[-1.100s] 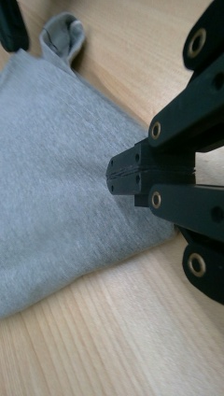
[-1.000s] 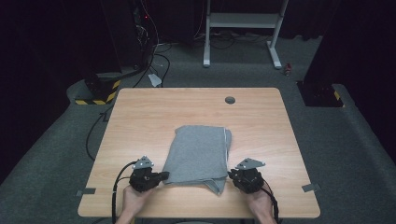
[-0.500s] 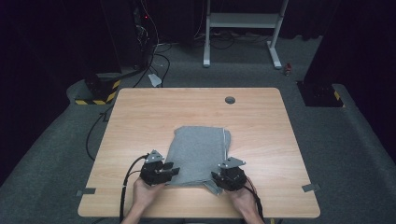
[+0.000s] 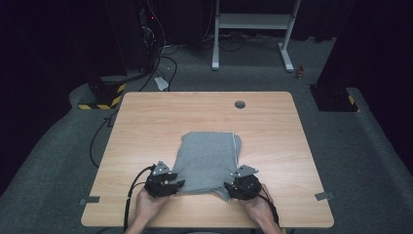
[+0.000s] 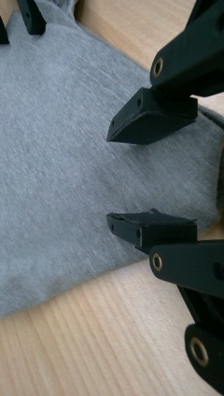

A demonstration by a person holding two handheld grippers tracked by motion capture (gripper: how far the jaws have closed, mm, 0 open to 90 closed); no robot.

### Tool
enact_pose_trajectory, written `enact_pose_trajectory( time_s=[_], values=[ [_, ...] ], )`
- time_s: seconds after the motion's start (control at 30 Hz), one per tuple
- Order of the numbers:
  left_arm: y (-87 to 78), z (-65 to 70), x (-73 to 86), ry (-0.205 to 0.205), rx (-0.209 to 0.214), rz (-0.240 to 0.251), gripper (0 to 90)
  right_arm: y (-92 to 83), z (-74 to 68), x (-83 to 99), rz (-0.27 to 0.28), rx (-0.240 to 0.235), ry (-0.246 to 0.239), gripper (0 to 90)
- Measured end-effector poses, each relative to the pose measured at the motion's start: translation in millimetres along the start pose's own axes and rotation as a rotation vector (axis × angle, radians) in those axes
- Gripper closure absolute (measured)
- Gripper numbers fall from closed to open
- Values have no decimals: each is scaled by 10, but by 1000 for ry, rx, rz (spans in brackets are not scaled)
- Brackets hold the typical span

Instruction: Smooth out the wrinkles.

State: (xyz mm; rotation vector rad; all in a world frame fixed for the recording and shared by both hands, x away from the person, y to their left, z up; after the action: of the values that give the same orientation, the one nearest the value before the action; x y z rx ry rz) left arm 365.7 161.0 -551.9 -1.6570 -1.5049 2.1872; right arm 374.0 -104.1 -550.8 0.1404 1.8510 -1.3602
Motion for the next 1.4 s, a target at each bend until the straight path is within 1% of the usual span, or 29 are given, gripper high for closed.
enact_pose_trajectory(
  time_s=[0.1, 0.17, 0.2, 0.27, 0.3, 0.37, 0.43, 0.5, 0.53, 0.6, 0.63, 0.67, 0.73, 0.77, 0.8, 0.87, 0.93, 1.0, 1.03, 1.1, 1.13, 1.17, 1.2, 1.27, 1.33, 1.4],
  values=[
    [53, 5, -36, -19, 3, 21, 519, 7, 124, -30, -4, 22, 26, 415],
    [78, 30, -58, -15, 11, 26, 503, -2, 196, -36, -11, 34, 49, 415],
    [86, 41, -63, -4, 8, 26, 496, -9, 214, -32, -12, 38, 52, 415],
    [83, 70, -63, 3, 15, 24, 484, -35, 228, -3, -10, 41, 56, 416],
    [78, 87, -63, 1, 25, 22, 480, -52, 231, 19, -6, 40, 53, 417],
    [55, 115, -56, 11, 47, 12, 477, -93, 237, 66, -8, 36, 63, 416],
    [17, 130, -44, 20, 58, 0, 471, -135, 254, 98, -20, 38, 58, 417],
    [-18, 129, -37, 9, 70, 2, 457, -188, 261, 110, -23, 45, 55, 450],
    [-43, 118, -39, 5, 72, 10, 452, -223, 265, 101, -10, 54, 52, 457],
    [-82, 66, -60, -11, 67, 34, 451, -305, 277, 51, 36, 44, 71, 485],
    [-88, 24, -80, -15, 60, 37, 448, -335, 279, 10, 58, 33, 78, 522],
    [-88, -22, -106, -22, 55, 36, 447, -350, 279, -38, 78, 23, 78, 554],
    [-68, -104, -175, -49, 42, 50, 447, -337, 280, -149, 97, 14, 89, 600],
    [-43, -179, -233, -62, 20, 53, 447, -317, 290, -195, 102, 16, 91, 619],
    [-21, -244, -283, -71, 9, 58, 448, -270, 315, -269, 108, 22, 101, 641],
    [38, -380, -380, -88, -17, 61, 453, -172, 376, -384, 106, 17, 139, 664],
    [107, -528, -454, -101, -47, 50, 462, -81, 444, -487, 107, 34, 168, 669],
    [167, -677, -494, -113, -69, 35, 497, -8, 509, -571, 109, 44, 199, 670],
    [199, -739, -504, -122, -75, 22, 508, 26, 540, -606, 109, 53, 204, 670],
    [264, -837, -525, -151, -83, 9, 517, 81, 585, -660, 100, 64, 218, 668],
    [289, -866, -536, -156, -84, 3, 516, 104, 597, -680, 93, 71, 229, 665],
    [328, -908, -554, -159, -93, 5, 516, 124, 612, -696, 95, 72, 225, 660],
    [361, -945, -565, -153, -98, -11, 515, 158, 621, -715, 87, 71, 232, 645],
    [443, -986, -587, -164, -100, -24, 510, 227, 631, -735, 71, 77, 235, 617],
    [500, -985, -591, -182, -84, -10, 508, 308, 627, -736, 56, 77, 232, 615],
    [562, -930, -578, -157, -66, -33, 518, 376, 616, -719, 40, 83, 224, 625]
  ],
)
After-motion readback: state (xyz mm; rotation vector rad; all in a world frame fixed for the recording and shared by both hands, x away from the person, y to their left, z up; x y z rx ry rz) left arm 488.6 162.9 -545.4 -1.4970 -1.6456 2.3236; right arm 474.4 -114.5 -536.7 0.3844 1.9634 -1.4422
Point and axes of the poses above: each handheld gripper's, and its own axes: y roughly forward along the jaws, x roughly out of its underside, z roughly to its right, the point moved 5 cm from there along y, roughly forward along the jaws, and after that the axes turned 14 degrees about y, right-handed, at the moved point
